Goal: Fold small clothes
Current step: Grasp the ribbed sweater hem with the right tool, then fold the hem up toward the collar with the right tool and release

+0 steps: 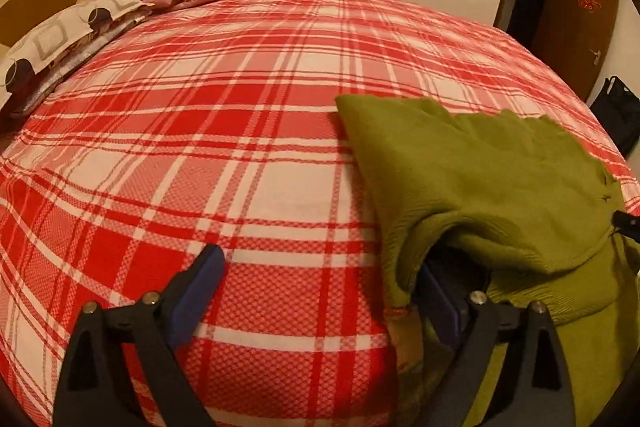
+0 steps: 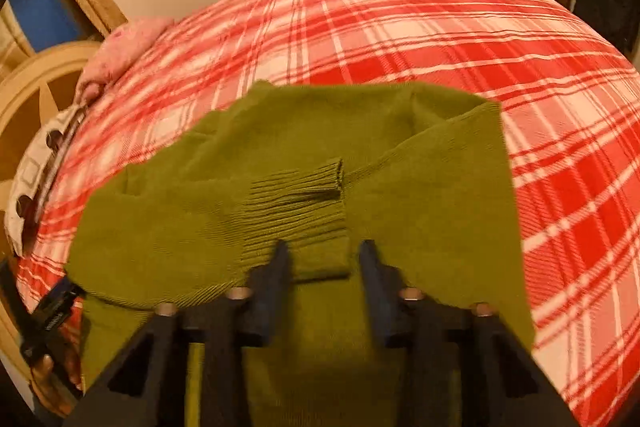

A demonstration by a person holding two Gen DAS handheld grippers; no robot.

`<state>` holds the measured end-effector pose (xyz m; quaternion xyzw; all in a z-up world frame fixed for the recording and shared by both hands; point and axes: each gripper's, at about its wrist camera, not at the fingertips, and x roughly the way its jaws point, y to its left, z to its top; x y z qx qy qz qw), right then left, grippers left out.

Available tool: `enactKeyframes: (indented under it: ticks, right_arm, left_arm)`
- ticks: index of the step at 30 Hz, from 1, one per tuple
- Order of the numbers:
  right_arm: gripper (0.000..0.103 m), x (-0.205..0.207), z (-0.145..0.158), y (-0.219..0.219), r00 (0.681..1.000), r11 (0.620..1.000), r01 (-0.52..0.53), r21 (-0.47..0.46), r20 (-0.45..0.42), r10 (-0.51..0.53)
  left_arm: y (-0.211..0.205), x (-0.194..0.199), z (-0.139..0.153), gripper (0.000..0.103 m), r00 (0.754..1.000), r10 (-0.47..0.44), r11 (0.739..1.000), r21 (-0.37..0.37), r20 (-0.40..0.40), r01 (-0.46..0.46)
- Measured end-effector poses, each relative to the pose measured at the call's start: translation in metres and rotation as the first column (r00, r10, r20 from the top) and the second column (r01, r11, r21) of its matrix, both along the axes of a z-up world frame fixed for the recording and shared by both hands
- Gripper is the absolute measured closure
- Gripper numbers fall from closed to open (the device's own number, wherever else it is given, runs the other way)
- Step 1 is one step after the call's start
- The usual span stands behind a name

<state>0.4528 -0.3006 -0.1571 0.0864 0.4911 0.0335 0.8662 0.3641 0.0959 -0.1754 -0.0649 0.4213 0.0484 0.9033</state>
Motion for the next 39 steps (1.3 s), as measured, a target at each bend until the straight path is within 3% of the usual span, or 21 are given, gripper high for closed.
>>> enactKeyframes:
  ticks: [2,8,11,17,20,22,23,24,25,26,28,30,32,34,36,39]
  right_arm:
    - [0.095,0.001,0.001,0.004,1.0,0.999,0.0,-0.041,0.023,0.001]
    - [0.098,-0.027,0.041,0.006,0.985,0.998,-0.023,-0.065,0.167,0.033]
    - [0.098,-0.041,0.053,0.005,0.977,0.993,-0.016,-0.116,0.21,0.04]
    - [0.103,-0.047,0.021,-0.019,0.989,0.984,0.056,-0.169,0.144,-0.031]
    - [0.103,-0.056,0.009,-0.029,0.995,0.995,0.02,-0.099,0.098,-0.01]
    - [0.102,-0.057,0.014,-0.029,0.993,0.997,0.008,-0.079,0.114,0.001]
    - [0.099,-0.054,0.018,-0.028,0.992,0.997,0.002,-0.073,0.129,0.008]
    - [0.081,-0.052,0.021,-0.026,0.99,0.998,-0.007,-0.063,0.137,0.016]
    - [0.048,-0.047,0.024,-0.024,0.99,0.999,-0.023,-0.045,0.135,0.029]
    - [0.036,-0.042,0.025,-0.021,0.991,0.999,-0.039,-0.018,0.128,0.041]
    - [0.033,-0.031,0.025,-0.014,0.991,0.998,-0.054,0.015,0.123,0.052]
    - [0.033,-0.023,0.019,-0.005,0.995,0.999,-0.04,-0.037,0.093,0.043]
    - [0.046,-0.016,0.008,0.0,0.998,0.999,-0.033,-0.038,0.053,0.035]
    - [0.078,-0.013,0.0,0.003,0.999,0.997,-0.04,-0.063,0.023,0.041]
    - [0.097,-0.017,0.003,0.005,0.997,0.993,-0.044,-0.109,0.056,0.051]
    - [0.101,-0.028,0.019,0.001,0.991,0.987,-0.024,-0.158,0.125,0.044]
  left_arm:
    - [0.0,0.001,0.0,0.008,1.0,0.005,1.0,-0.003,0.0,-0.005]
    - [0.016,-0.006,0.001,0.007,0.999,0.043,0.995,-0.087,0.026,-0.04]
    - [0.016,-0.005,0.001,0.007,0.999,0.04,0.995,-0.091,0.024,-0.038]
    - [0.013,-0.005,0.0,0.006,0.999,0.038,0.997,-0.074,0.009,-0.037]
    - [0.016,-0.01,0.001,0.005,0.999,0.028,0.995,-0.1,0.023,-0.026]
    - [0.021,-0.015,0.002,0.004,0.999,0.022,0.989,-0.147,0.046,-0.015]
    - [0.024,-0.016,0.002,0.004,0.998,0.022,0.985,-0.172,0.053,-0.012]
    - [0.027,-0.017,0.001,0.004,0.998,0.023,0.981,-0.195,0.06,-0.011]
    - [0.027,-0.017,0.001,0.003,0.998,0.023,0.98,-0.2,0.061,-0.01]
    - [0.026,-0.017,0.001,0.003,0.998,0.023,0.981,-0.194,0.06,-0.011]
    - [0.02,-0.016,0.002,0.003,0.998,0.023,0.987,-0.158,0.051,-0.014]
    - [0.017,-0.015,0.002,0.003,0.999,0.02,0.991,-0.134,0.044,-0.013]
    - [0.02,-0.018,0.003,0.003,0.998,0.01,0.988,-0.155,0.057,-0.001]
    - [0.027,-0.023,0.005,0.003,0.996,0.007,0.977,-0.214,0.088,0.012]
    - [0.035,-0.027,0.005,0.003,0.994,0.027,0.967,-0.254,0.11,0.001]
    - [0.042,-0.029,0.005,0.0,0.991,0.066,0.958,-0.285,0.12,-0.029]
